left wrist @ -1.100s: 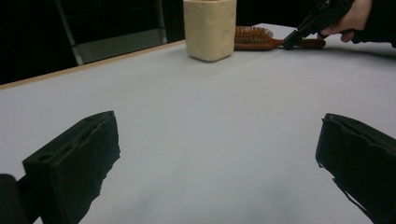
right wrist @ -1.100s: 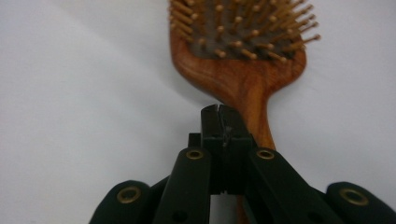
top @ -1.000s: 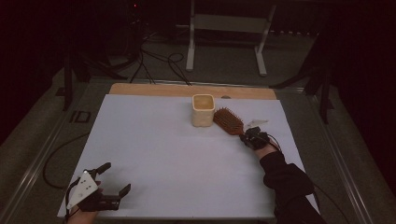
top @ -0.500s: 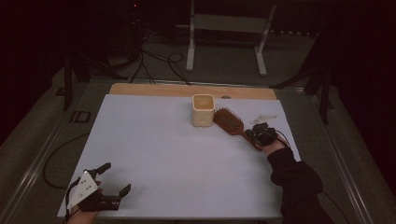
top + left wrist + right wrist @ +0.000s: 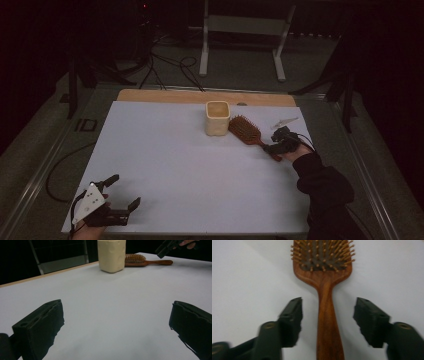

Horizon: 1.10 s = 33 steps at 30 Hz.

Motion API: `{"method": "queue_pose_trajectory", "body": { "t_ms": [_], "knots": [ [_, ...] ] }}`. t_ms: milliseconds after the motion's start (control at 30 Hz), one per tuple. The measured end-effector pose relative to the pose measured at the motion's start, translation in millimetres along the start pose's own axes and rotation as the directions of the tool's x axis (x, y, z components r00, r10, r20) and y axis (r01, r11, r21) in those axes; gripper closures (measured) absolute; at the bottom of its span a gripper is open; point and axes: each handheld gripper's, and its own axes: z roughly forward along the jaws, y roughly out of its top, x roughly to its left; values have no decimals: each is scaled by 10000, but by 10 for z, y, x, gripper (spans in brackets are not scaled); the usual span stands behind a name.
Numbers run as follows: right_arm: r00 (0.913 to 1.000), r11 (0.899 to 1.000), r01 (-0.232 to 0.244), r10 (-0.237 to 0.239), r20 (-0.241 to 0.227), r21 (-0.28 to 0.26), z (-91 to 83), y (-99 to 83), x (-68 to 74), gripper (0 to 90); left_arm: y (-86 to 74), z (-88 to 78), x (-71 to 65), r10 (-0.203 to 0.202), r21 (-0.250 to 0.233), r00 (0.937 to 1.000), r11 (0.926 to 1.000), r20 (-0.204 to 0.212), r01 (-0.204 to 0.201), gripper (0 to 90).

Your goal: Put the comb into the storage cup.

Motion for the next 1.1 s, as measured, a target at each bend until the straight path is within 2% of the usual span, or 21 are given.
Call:
{"method": "queue_pose_trajectory", "body": {
  "t_ms": [67,133,200,267,333,433,533,600,633,833,900,967,1000,1033,1067,1100],
  "knots": [
    [10000,9999,55,-55,-27,134,21,28,-8,314,-4,0,0,-19,19,10000,10000,5,19,0],
    [9999,9995,-54,58,-129,318,55,59,-18,161,-5,0,1,-7,43,10000,10000,5,7,0],
    [10000,9985,60,-60,4,541,85,94,-19,131,-3,0,5,-73,-28,10000,10000,15,73,0],
    [9998,9983,186,-182,-81,547,99,117,-17,177,-7,-3,5,-43,20,10000,10000,9,43,0],
    [9998,9970,196,-202,72,746,128,149,-23,169,-6,-3,7,-55,-2,10000,10000,16,55,0],
    [9996,9955,276,-273,-48,904,155,194,-33,191,-6,-2,7,-64,-8,10000,10000,16,64,0],
    [9992,9922,392,-399,29,1179,191,228,-27,216,-7,-4,8,-38,9,10000,10000,24,38,0],
    [9992,9922,392,-399,29,1179,191,228,-27,216,-5,-5,11,-89,-30,10000,10000,11,89,0],
    [9987,9880,518,-518,-42,1453,230,263,-19,249,-8,-7,10,-90,-30,10000,10000,15,90,0],
    [9976,9787,685,-677,-108,1933,304,335,-15,289,-9,-7,9,-65,-11,10000,10000,28,65,0],
    [9964,9715,849,-822,-212,2214,331,360,-8,301,-7,-8,12,-118,-53,9999,9999,32,118,0],
    [9962,9687,869,-864,-125,2324,346,373,0,309,-7,-8,12,-128,-60,9999,9999,38,129,0],
    [9946,9631,1021,-1029,-96,2490,376,395,6,327,-10,-8,10,-84,-20,10000,10000,37,85,0],
    [9944,9614,1042,-1051,-100,2548,387,407,10,368,-9,-8,11,-99,-39,9999,9999,51,99,0],
    [9944,9614,1042,-1051,-100,2548,387,407,10,368,-9,-8,11,-99,-39,9999,9999,51,99,0],
    [9926,9548,1208,-1187,-242,2716,404,427,14,381,-7,-10,13,-131,-59,9999,9999,56,131,0]
  ]
}}
